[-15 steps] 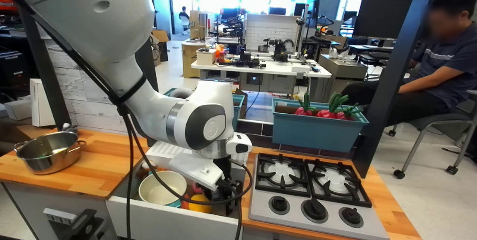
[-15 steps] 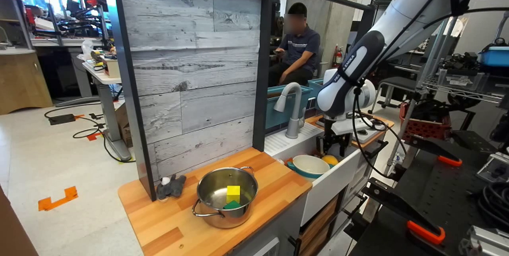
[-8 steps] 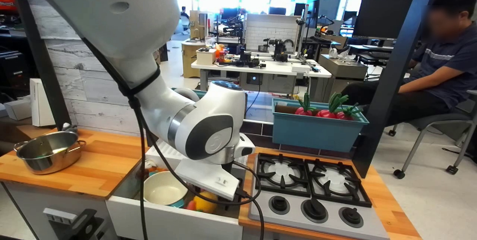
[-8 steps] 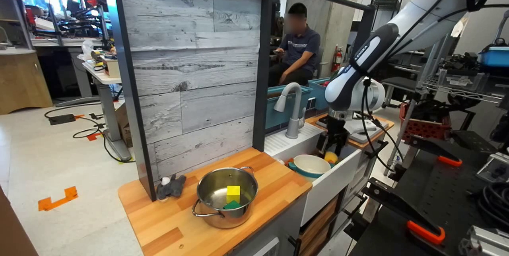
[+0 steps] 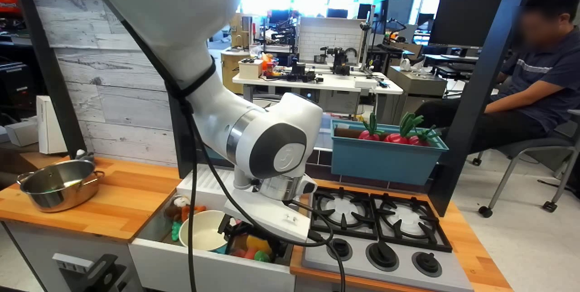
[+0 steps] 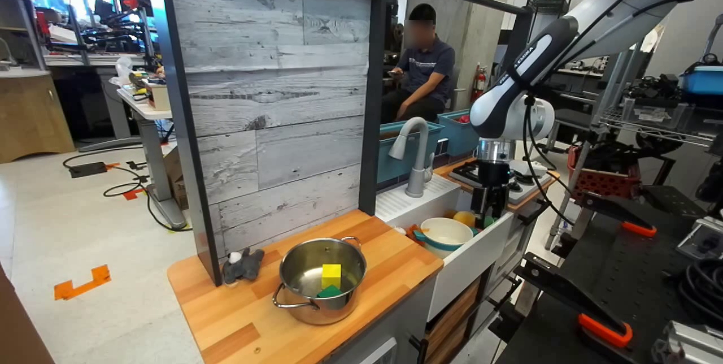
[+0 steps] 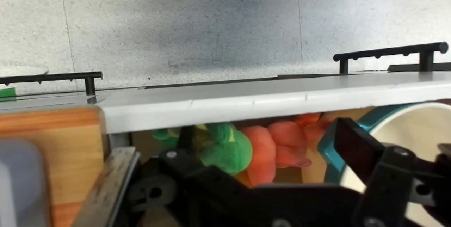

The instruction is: Pick up the yellow plush toy from the sink and put it inside the silver pot on the left side of the counter

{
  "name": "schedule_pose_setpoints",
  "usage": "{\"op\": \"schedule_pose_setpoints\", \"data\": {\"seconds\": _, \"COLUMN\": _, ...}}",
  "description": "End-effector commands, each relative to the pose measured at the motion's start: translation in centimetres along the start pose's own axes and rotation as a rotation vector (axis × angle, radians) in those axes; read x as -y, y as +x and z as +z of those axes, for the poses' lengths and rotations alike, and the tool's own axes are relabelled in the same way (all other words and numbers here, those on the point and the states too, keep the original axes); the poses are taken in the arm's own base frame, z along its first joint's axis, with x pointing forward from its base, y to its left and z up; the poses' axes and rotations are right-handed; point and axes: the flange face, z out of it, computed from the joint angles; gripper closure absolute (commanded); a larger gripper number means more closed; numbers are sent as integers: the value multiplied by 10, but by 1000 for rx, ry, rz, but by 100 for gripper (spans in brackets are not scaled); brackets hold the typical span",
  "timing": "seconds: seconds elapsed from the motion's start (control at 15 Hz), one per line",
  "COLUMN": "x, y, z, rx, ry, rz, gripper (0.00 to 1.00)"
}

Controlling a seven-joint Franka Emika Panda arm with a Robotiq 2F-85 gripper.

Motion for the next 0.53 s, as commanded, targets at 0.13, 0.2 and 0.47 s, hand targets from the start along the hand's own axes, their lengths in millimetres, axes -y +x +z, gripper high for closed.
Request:
{"op": "schedule_pose_setpoints", "data": {"seconds": 0.13, "x": -13, "y": 4, "z": -7, "rx": -163, "ry": 33, "rz": 52, "gripper": 0}}
{"op": "schedule_pose_setpoints", "data": {"seconds": 0.2, "x": -14, "y": 6, "z": -7, "rx": -207, "ry": 39, "rz": 65, "gripper": 0}}
{"op": "schedule_pose_setpoints", "data": {"seconds": 0.47, "x": -13, "y": 18, "z": -4, "rx": -306, "ry": 38, "rz": 98, "gripper": 0}}
